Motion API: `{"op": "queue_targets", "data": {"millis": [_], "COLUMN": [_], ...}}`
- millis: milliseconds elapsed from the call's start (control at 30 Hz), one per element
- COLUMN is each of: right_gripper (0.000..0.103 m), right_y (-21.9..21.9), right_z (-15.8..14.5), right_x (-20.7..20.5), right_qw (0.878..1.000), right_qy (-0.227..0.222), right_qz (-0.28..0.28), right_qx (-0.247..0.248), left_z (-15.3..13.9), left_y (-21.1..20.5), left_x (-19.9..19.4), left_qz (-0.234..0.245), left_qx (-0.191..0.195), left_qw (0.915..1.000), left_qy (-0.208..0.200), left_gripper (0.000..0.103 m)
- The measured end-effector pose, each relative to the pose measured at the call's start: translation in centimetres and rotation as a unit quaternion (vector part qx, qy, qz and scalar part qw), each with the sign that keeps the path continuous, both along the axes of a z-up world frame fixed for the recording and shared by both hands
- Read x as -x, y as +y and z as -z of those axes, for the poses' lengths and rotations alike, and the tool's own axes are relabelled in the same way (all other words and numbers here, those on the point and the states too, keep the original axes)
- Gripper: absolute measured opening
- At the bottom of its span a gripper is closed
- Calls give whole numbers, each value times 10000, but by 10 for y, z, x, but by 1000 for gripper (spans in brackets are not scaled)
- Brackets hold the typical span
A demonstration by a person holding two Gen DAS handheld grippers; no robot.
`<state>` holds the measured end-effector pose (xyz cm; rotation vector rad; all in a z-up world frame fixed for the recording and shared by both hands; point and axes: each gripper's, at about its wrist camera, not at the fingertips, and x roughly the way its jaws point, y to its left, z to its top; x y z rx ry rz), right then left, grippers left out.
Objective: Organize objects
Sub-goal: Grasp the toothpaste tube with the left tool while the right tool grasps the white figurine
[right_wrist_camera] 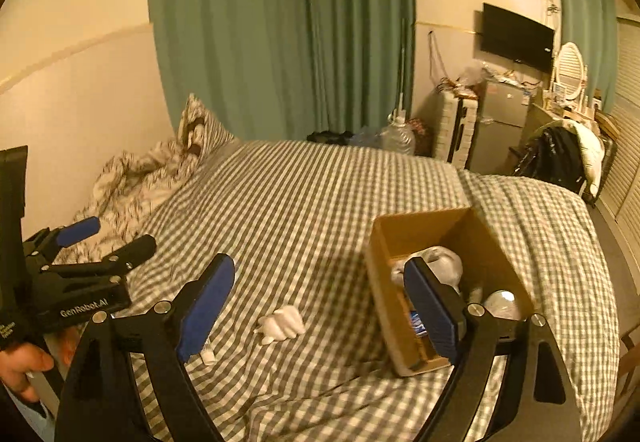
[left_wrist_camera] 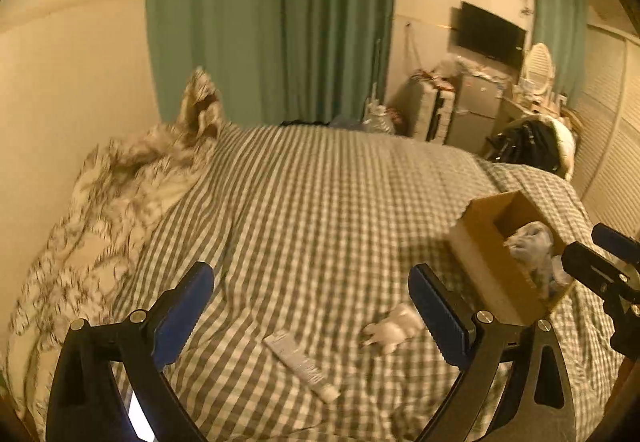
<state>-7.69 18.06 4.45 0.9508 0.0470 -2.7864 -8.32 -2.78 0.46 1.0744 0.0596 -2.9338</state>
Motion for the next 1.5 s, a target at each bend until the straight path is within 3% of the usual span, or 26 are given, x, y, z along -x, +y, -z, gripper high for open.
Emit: {"op": "queue_targets", "data": {"millis": [433,533,767,833,933,1033,1067,1100,1200,1500], "right_gripper": [87,87,87,87,87,86,86,86,86,86], "right_y": [-17,-16,-22,-25,-28,-31,-32,-32,-34,-68], "right_z": [101,124,160,164,170,174,176,178,188,222], "right_x": [61,69,88,90,92,94,96,98,103,124], "right_qw": [9968,9952,9905,9899,9885,9872,9866,9855,9815,9672], "right_qy": [-708,-920,-1346,-1390,-1469,-1539,-1577,-1653,-1874,-2372], "right_qz": [-89,-50,-81,-102,-125,-175,-191,-214,-267,-729], "right_qx": [-361,-321,-266,-265,-325,-374,-360,-316,-279,-550], "left_z": [114,142,178,188,196,198,198,197,177,143], "left_y": [-2,3,2,9,21,25,23,21,11,8], "left_x": [27,37,53,58,60,59,58,57,45,33], "left_qz": [-388,-355,-281,-120,151,316,366,365,360,271], "left_qx": [53,191,-33,52,128,88,-34,-124,-512,-167], "left_qw": [9956,9907,9781,9732,9684,9674,9668,9672,9774,9887], "left_qy": [-852,-1297,-2060,-2297,-2487,-2513,-2529,-2510,-2019,-1465], "left_gripper": [100,99,98,96,76,50,31,27,26,26]}}
